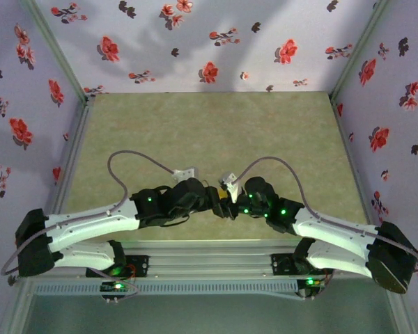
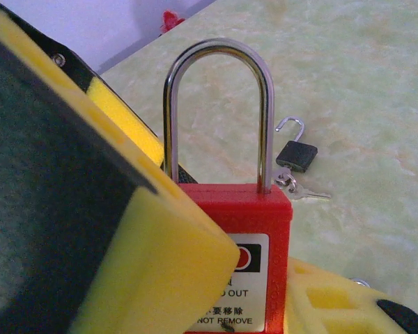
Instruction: Lock with the key
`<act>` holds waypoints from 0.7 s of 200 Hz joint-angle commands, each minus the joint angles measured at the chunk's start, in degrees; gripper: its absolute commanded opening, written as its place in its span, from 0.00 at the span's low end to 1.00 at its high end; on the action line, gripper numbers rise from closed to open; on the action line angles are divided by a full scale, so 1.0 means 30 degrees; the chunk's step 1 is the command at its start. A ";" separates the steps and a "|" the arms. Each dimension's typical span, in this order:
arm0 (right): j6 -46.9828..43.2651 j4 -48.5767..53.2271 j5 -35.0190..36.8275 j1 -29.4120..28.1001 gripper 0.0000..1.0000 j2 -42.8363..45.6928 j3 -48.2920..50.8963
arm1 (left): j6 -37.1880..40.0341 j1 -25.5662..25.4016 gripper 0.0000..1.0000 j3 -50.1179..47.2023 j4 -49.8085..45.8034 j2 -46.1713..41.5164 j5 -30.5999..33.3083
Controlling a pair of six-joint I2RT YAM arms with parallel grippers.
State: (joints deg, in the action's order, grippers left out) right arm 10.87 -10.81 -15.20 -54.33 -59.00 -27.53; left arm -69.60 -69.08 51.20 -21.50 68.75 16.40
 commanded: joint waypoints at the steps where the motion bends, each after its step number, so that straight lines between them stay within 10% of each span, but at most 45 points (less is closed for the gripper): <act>1: -0.0288 -0.0703 -0.0232 -0.0173 0.00 0.0362 -0.0432 | -0.0178 0.0146 0.59 0.0567 0.0206 0.0227 -0.0203; 140: -0.0373 -0.0665 -0.0673 -0.0447 0.00 0.0184 -0.0514 | -0.0163 0.0307 0.37 0.0585 0.0396 0.0413 -0.0282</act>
State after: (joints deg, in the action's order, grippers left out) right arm 10.87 -10.85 -16.27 -54.98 -59.00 -27.53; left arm -70.17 -68.71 51.29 -20.47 69.43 15.53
